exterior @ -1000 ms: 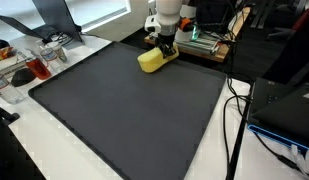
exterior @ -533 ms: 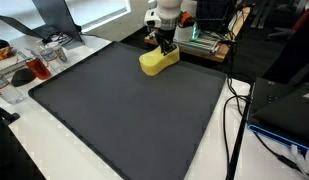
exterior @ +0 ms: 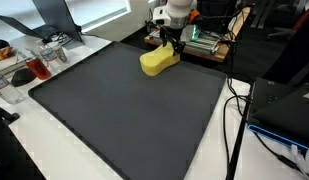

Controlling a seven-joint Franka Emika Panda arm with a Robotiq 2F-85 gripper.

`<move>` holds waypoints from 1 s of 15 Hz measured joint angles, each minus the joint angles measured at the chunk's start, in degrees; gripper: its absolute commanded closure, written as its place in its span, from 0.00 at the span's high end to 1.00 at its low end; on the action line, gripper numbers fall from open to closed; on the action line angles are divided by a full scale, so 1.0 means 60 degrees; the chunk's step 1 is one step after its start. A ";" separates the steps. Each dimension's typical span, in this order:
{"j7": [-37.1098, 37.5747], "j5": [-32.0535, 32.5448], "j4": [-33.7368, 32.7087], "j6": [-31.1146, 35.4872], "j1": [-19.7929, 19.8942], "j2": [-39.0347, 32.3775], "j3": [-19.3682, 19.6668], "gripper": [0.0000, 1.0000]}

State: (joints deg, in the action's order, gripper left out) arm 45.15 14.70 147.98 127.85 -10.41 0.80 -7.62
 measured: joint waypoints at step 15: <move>0.0852 0.0330 -0.0162 -0.0274 -0.0103 -0.0057 -0.0373 1.00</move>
State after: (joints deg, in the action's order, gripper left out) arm 50.26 16.67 147.01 126.21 -11.02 0.47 -9.86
